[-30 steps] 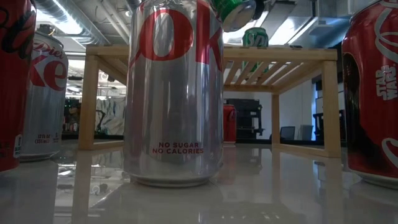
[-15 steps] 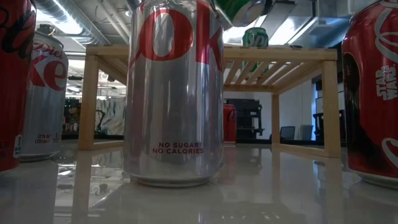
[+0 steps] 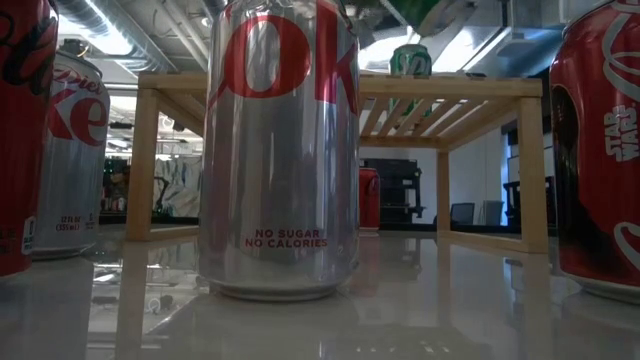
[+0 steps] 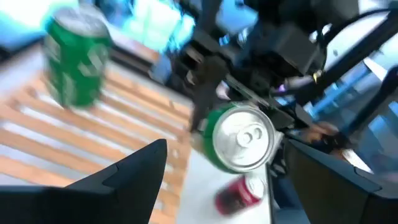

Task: Place canned beverage on shelf
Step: Put the green soda can on the shelf aligned with the other green soda can

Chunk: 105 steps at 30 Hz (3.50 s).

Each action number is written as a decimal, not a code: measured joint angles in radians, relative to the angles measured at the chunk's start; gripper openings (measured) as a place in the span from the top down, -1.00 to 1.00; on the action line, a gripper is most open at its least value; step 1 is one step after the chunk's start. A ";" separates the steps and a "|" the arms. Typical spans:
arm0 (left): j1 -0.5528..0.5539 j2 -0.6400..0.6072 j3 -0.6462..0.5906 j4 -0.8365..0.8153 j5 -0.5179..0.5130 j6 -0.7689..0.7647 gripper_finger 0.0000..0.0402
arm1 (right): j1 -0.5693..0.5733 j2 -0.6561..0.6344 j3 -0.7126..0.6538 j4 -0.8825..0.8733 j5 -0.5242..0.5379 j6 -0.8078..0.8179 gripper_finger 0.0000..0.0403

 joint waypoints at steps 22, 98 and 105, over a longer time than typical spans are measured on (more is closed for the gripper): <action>-0.001 -0.136 -0.129 -0.179 -0.385 0.060 -0.56 | 0.107 -0.410 -0.484 0.500 0.235 -0.046 -0.49; -0.019 0.242 -0.289 0.672 -0.139 0.251 -0.56 | -0.496 -0.197 -0.748 1.060 -0.807 -0.177 -0.51; -0.024 0.307 -0.289 0.790 -0.139 0.366 -0.56 | -0.496 -0.197 -0.748 1.058 -0.807 -0.178 -0.51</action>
